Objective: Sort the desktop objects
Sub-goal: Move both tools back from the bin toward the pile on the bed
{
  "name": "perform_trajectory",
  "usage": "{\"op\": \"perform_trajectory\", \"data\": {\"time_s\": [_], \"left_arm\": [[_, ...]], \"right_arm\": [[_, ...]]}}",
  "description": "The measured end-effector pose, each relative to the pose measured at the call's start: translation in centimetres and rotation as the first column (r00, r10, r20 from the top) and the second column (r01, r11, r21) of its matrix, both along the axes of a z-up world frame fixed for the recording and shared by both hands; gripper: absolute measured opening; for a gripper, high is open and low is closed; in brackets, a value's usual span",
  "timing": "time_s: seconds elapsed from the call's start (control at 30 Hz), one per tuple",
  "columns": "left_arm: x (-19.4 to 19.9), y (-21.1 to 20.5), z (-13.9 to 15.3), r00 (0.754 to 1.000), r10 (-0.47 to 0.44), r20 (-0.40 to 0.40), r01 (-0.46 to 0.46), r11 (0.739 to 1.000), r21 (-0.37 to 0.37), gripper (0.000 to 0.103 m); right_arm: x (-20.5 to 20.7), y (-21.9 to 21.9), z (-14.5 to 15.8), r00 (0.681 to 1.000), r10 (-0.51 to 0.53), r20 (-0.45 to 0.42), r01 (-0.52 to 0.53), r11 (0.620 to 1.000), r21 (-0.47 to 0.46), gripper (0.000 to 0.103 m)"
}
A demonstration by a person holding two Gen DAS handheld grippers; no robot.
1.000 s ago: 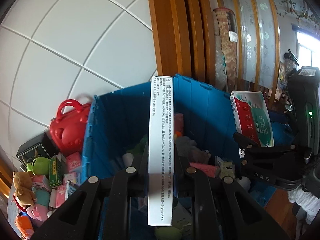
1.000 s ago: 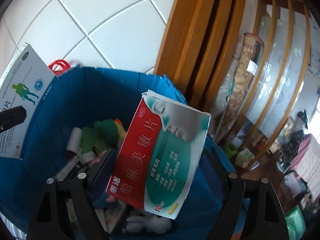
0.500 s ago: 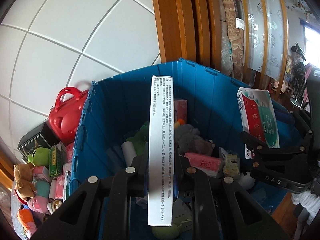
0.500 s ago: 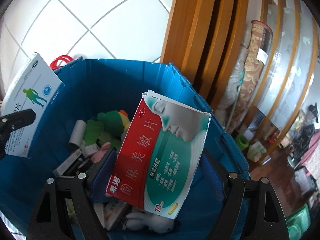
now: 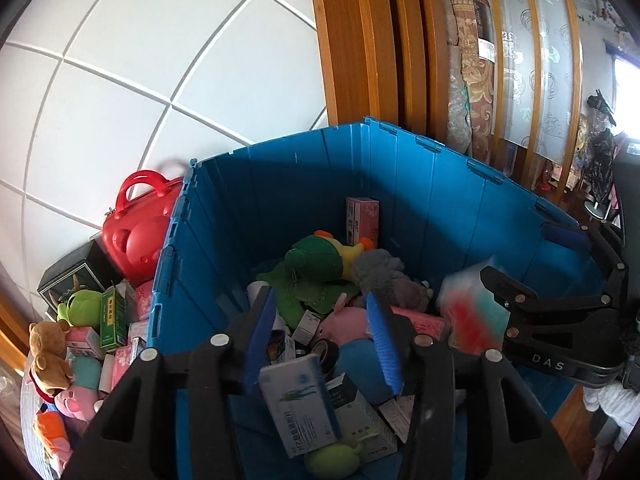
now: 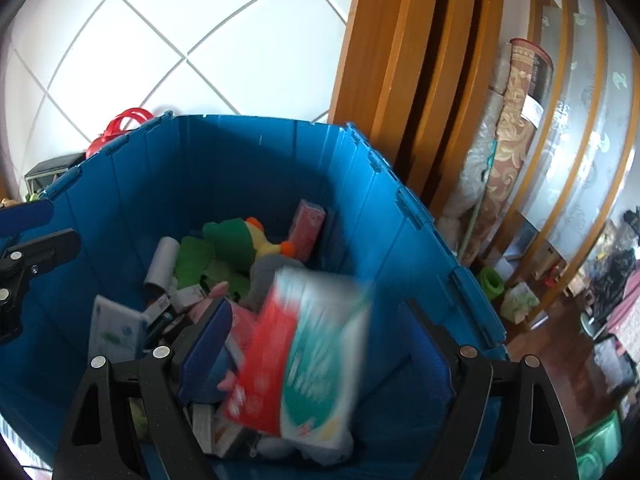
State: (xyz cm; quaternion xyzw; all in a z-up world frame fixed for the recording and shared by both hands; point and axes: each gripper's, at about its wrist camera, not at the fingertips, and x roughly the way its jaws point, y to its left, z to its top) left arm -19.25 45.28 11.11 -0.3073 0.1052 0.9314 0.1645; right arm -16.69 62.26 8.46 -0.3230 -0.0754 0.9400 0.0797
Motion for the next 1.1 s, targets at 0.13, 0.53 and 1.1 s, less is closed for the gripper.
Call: {"op": "perform_trajectory", "data": {"time_s": [0.13,0.53,1.1], "left_arm": [[0.2,-0.2,0.1,1.000,0.005,-0.005,-0.005,1.000,0.005,0.047],[1.9,-4.2,1.3,0.995,0.087,-0.052,-0.082,0.992,0.099,0.047],[6.0,-20.0,3.1,0.913,0.390,-0.121,-0.367,0.914,0.174,0.047]], "right_arm": [[0.1,0.0,0.0,1.000,0.003,-0.003,-0.003,1.000,-0.002,0.093],[1.1,-0.5,0.6,0.998,-0.024,-0.056,0.023,0.999,-0.023,0.103],[1.7,-19.3,4.7,0.927,0.351,-0.131,-0.350,0.936,0.027,0.103]]}}
